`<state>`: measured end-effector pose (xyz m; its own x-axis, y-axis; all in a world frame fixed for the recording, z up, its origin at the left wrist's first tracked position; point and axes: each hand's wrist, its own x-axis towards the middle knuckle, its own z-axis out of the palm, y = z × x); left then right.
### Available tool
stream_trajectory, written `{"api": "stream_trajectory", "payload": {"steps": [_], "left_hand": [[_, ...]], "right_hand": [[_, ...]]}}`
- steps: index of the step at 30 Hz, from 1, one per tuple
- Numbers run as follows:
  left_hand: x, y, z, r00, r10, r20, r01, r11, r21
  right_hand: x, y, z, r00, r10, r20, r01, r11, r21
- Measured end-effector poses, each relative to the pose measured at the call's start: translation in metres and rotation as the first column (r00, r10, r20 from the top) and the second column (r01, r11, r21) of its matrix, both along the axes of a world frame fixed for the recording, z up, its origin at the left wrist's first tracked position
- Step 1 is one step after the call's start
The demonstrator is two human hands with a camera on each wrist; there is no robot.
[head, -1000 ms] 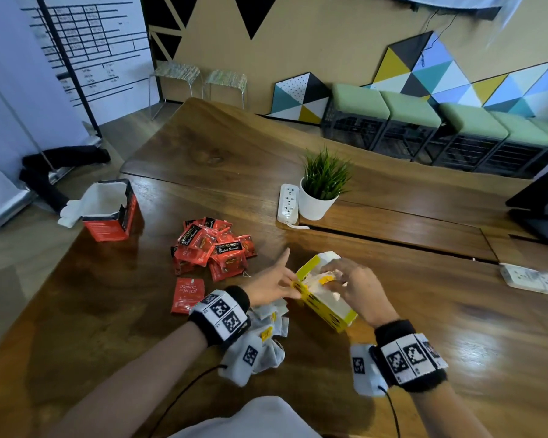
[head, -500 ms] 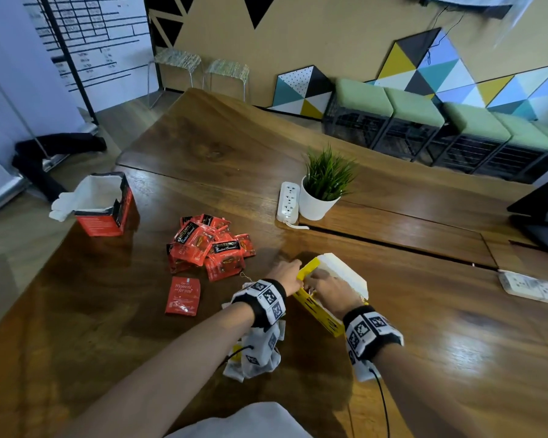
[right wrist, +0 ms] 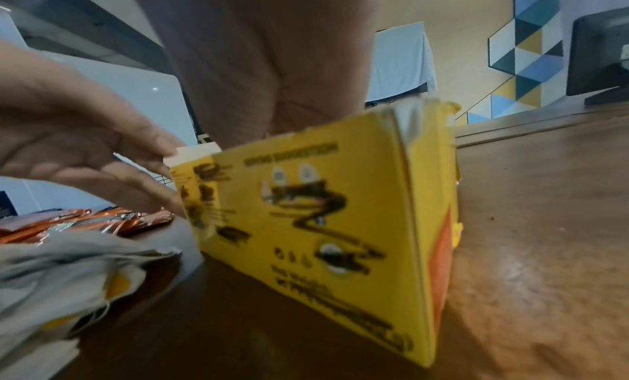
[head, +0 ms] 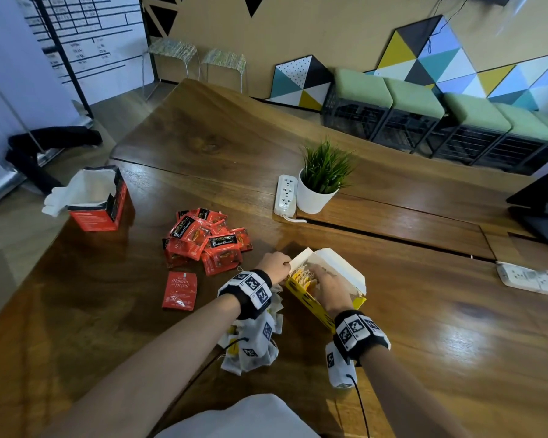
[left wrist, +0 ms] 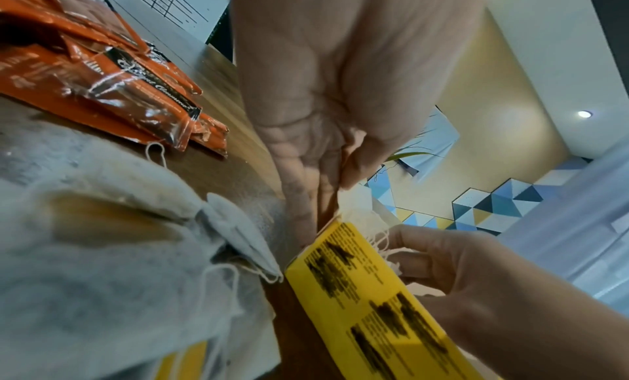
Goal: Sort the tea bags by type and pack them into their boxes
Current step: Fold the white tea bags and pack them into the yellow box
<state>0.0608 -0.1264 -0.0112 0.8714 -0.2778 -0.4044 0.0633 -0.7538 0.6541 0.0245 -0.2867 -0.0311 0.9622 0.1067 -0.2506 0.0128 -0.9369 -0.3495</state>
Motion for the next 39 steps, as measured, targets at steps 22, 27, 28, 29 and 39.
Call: {"api": "stream_trajectory", "payload": {"steps": [22,27,28,29,39], "left_hand": [[0.001,0.0,-0.014,0.982,0.153,-0.109,-0.169,0.973,-0.158],[0.002,0.0,-0.014,0.984,0.144,-0.105,-0.158,0.977,-0.144],[0.002,0.0,-0.013,0.988,0.116,-0.098,-0.128,0.984,-0.126],[0.003,0.002,-0.011,0.992,0.086,-0.091,-0.095,0.99,-0.105],[-0.017,0.076,0.029,0.986,0.016,-0.168,-0.073,0.939,-0.335]], "right_hand": [[0.001,-0.005,-0.012,0.994,-0.045,-0.104,0.057,0.992,0.112],[0.007,0.0,-0.013,0.994,0.017,-0.111,-0.009,0.997,0.072],[0.007,0.0,-0.013,0.994,0.013,-0.104,-0.004,0.997,0.08],[0.007,0.001,-0.013,0.995,0.015,-0.101,-0.006,0.996,0.091],[-0.008,-0.011,0.028,0.998,0.065,-0.017,-0.065,0.998,0.026]]}}
